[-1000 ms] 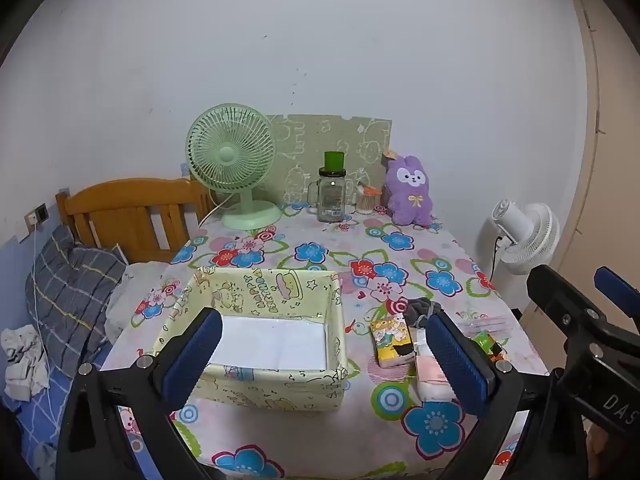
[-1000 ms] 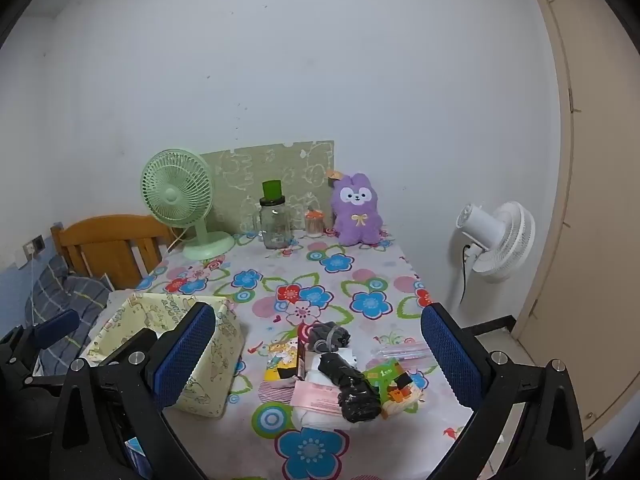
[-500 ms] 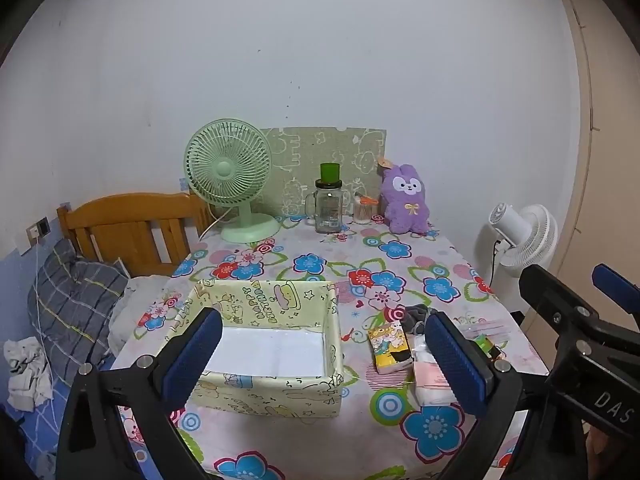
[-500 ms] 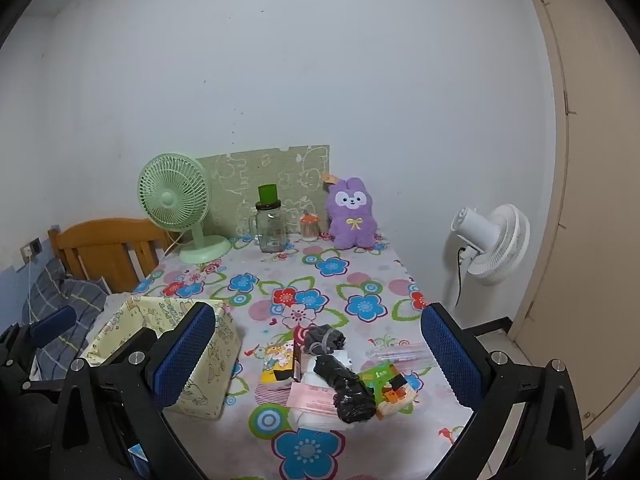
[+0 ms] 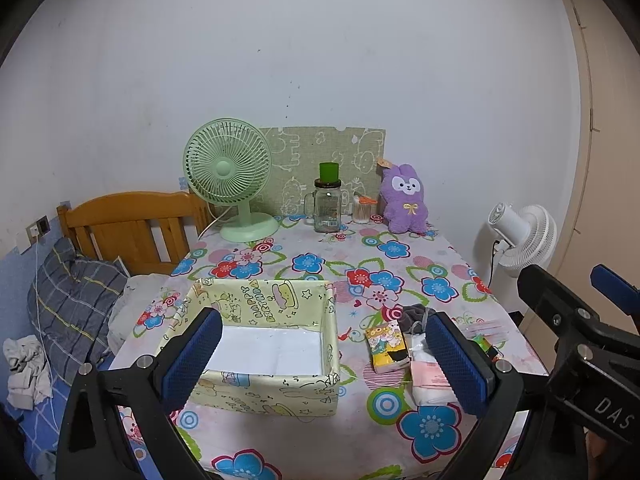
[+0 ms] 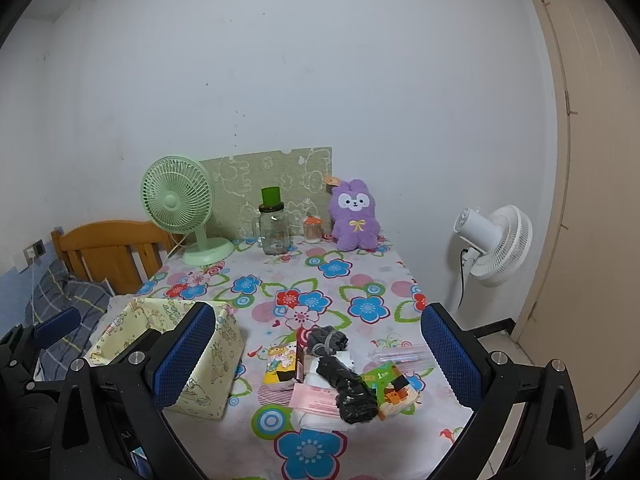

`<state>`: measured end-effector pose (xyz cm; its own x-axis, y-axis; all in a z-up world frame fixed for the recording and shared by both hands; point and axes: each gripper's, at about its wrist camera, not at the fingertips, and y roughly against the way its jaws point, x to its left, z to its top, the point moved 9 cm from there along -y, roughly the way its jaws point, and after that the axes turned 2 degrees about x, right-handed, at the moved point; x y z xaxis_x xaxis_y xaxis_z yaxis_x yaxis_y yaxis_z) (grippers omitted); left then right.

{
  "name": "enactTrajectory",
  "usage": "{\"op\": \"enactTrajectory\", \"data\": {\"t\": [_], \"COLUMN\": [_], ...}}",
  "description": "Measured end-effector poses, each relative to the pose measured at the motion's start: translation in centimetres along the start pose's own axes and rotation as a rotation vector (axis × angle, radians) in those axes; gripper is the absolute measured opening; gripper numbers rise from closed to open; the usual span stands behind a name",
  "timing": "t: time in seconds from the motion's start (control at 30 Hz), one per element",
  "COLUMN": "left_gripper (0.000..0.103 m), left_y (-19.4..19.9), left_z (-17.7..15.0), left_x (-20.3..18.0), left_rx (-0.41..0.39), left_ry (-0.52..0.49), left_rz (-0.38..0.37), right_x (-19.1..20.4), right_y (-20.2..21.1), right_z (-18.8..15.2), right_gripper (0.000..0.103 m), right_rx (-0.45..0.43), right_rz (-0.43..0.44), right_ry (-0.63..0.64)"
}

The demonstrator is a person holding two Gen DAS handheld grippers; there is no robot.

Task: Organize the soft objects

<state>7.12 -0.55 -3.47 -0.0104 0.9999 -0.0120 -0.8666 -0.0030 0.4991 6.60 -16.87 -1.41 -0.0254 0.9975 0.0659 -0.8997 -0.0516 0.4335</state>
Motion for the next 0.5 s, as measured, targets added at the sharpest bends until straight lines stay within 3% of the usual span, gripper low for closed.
{"op": "enactTrajectory", "data": {"t": [0.5], "left_gripper": [0.102], "left_y": [-0.01], "left_z": [0.05], "left_x": [-0.16], "left_rx": [0.000], "left_ry": [0.001], "left_rz": [-0.003], "right_x": [0.18], "right_y": [0.00], "right_z": [-0.44], "right_gripper": [0.103], "right_rx": [-0.002], "right_rz": [0.005], "right_ry": [0.000]}}
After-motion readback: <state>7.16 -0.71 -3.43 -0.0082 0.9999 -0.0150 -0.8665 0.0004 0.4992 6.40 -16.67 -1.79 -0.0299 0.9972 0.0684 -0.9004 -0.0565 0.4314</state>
